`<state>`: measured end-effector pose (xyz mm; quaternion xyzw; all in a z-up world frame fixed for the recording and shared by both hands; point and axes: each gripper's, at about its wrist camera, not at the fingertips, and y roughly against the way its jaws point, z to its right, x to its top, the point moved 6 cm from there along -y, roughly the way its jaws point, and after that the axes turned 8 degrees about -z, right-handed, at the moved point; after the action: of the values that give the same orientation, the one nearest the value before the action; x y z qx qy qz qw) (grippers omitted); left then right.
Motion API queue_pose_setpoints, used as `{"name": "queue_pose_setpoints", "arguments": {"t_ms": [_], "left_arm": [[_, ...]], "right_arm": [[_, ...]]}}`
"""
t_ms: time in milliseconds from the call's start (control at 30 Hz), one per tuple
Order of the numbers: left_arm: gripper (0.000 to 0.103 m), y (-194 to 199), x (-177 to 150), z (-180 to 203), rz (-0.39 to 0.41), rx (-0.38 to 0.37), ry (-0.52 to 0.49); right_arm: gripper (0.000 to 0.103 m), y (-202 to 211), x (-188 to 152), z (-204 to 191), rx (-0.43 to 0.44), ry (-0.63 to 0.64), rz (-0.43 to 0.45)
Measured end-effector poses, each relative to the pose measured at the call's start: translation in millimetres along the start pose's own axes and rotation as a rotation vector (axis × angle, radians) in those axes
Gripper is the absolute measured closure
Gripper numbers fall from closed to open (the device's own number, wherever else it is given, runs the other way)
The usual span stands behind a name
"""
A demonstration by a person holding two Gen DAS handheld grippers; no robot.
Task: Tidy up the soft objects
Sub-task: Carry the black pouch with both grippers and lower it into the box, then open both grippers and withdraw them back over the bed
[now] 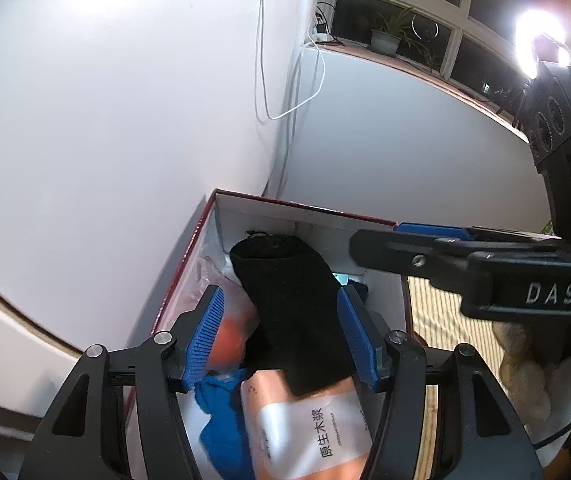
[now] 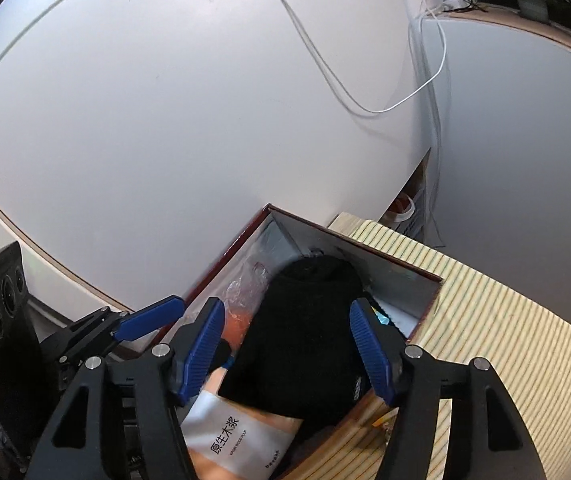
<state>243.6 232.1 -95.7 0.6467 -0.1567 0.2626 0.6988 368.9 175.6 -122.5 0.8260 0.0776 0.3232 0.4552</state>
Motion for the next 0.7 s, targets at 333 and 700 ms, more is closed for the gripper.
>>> {"name": "queue_pose_setpoints", "arguments": {"t_ms": [333,700], "left_arm": [[0.045,13.1,-1.4,9.0,0.015,-0.017,-0.007],[0.045,49.7,-34.8,68.3,0.051,-0.128,-0.109]], "right_arm": [[0.041,21.2,-10.4,1.9,-0.024,0.012,0.014],[0.038,85.4,-79.9,40.3,-0.078,0.062,0.024]]}}
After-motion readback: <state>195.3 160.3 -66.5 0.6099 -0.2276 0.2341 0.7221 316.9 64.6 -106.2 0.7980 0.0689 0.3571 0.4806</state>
